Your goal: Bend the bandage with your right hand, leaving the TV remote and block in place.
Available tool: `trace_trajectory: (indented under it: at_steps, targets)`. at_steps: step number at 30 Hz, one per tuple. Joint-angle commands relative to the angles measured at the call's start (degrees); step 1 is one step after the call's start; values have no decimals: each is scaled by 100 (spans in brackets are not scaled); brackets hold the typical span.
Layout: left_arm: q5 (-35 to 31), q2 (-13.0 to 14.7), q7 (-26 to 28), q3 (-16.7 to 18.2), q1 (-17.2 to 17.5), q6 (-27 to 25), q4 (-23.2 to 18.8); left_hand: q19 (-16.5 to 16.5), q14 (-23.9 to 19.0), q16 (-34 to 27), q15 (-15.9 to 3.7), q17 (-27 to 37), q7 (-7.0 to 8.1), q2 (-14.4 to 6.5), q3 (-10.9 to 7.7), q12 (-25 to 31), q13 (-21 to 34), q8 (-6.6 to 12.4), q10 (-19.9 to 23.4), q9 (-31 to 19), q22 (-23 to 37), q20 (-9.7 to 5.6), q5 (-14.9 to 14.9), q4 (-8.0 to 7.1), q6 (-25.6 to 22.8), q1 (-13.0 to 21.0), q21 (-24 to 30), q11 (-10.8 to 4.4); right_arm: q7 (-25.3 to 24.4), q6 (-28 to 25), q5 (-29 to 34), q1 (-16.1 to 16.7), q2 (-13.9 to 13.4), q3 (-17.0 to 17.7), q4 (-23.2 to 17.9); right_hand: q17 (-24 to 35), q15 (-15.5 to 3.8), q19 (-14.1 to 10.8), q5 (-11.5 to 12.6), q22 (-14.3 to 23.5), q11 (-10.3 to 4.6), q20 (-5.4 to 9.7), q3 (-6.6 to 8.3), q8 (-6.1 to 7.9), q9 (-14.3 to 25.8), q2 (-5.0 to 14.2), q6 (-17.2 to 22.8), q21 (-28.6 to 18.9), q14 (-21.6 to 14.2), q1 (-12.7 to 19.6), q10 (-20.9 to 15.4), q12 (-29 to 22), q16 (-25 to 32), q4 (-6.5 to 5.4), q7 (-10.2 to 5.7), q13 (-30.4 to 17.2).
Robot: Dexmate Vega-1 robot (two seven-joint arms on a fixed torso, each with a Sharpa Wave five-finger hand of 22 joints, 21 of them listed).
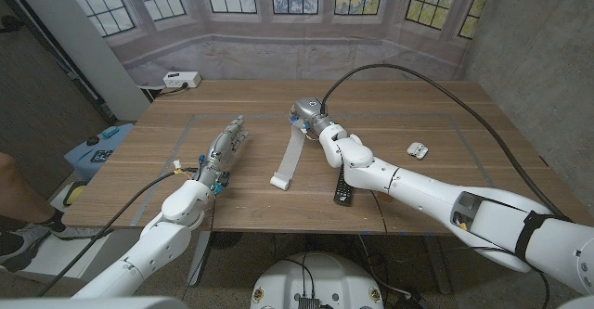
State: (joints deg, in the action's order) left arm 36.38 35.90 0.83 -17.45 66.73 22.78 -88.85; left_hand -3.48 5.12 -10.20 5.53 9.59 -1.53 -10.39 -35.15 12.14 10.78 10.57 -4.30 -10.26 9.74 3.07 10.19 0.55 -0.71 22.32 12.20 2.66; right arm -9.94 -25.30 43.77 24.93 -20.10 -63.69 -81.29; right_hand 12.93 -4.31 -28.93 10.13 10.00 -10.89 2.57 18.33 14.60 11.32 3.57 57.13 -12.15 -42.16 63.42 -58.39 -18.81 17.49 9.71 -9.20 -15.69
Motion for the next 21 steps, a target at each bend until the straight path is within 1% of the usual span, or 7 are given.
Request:
trace_trajectory:
  at_steps: [1, 12, 21]
  targets:
    - [45, 14, -105, 28, 37, 102, 56, -68, -16, -13, 38, 20, 6, -18, 18, -11, 32, 2, 16, -10, 30, -1, 8, -10, 2, 79, -12, -29, 68, -279, 166, 82, 31, -37, -197, 12, -901, -36, 45, 18, -6, 492, -25, -16, 22, 11, 61, -4, -67, 71, -73, -52, 28, -8, -1, -8]
    - [104, -7, -301, 6, -72, 169, 230, -73, -13, -11, 40, 19, 2, -14, 23, -11, 32, 0, 16, -9, 30, -2, 9, -2, 6, 87, -18, -24, 140, -557, 281, 141, 119, -78, -309, 18, -902, -49, 49, 18, 3, 491, -46, -20, 25, 22, 95, -5, -115, 101, -107, -59, 43, -11, 0, -4]
    - [161, -35, -486, -30, -208, 198, 400, -72, -14, -11, 43, 18, 0, -12, 26, -11, 32, 0, 19, -9, 30, 0, 9, 5, 5, 94, -26, -24, 258, -775, 402, 185, 111, -129, -490, 20, -903, -51, 52, 19, 8, 489, -64, -25, 28, 20, 120, -3, -138, 130, -115, -57, 46, -8, 16, 0]
